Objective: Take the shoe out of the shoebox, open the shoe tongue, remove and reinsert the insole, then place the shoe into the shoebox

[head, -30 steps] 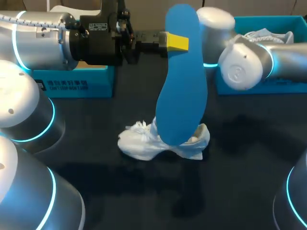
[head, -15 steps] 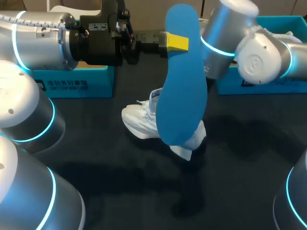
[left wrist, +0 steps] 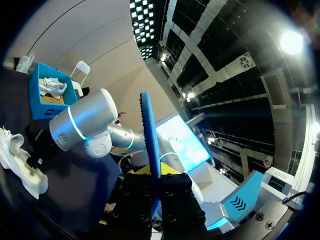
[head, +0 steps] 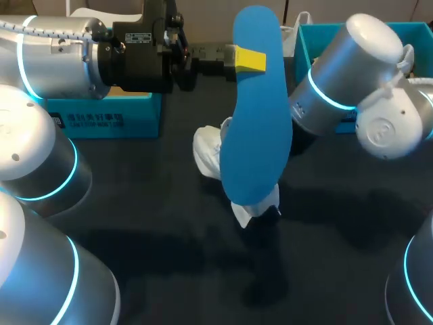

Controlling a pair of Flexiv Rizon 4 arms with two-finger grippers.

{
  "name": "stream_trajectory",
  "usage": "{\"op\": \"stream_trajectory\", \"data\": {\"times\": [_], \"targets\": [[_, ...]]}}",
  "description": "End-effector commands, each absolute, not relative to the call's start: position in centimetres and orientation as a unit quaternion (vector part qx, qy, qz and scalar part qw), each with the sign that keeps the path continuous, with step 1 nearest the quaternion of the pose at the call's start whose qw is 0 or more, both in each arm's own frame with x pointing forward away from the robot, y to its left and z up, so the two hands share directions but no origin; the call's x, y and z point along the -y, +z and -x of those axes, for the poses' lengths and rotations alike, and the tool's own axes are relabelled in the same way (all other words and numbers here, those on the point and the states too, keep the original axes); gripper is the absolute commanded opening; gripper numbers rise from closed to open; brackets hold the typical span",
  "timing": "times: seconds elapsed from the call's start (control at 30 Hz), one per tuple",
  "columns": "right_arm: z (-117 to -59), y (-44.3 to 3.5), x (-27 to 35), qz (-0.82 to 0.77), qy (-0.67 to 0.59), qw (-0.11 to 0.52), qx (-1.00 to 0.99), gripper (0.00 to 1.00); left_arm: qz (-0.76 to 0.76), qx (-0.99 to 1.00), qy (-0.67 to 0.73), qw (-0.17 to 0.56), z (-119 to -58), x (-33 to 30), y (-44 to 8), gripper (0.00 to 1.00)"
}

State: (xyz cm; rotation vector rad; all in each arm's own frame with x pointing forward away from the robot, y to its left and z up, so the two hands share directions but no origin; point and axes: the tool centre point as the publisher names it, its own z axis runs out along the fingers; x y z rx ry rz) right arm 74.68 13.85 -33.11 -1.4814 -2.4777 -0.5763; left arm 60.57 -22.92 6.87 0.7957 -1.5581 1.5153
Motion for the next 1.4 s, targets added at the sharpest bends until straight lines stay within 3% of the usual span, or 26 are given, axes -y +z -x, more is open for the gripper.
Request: {"op": "stream_trajectory", "data": {"times": [0.03,0.6,1.4], "targets": [[-73.9,-32.9,-13.7,0.509,-0.234,0.070,0.825,0.00,-0.315,0.617,0.599,0.402,-60.7,23.1,6.9,0.00],[-71.7,-36.1,-11.2,0.653,-0.199,0.014,0.731,0.00,-0.315,0.617,0.599,0.402,-60.7,23.1,6.9,0.00],[-70.1,-39.8,-14.0,0.650,-0.215,0.043,0.727,0.00,-0.315,0.617,0.599,0.402,-60.7,23.1,6.9,0.00]]}}
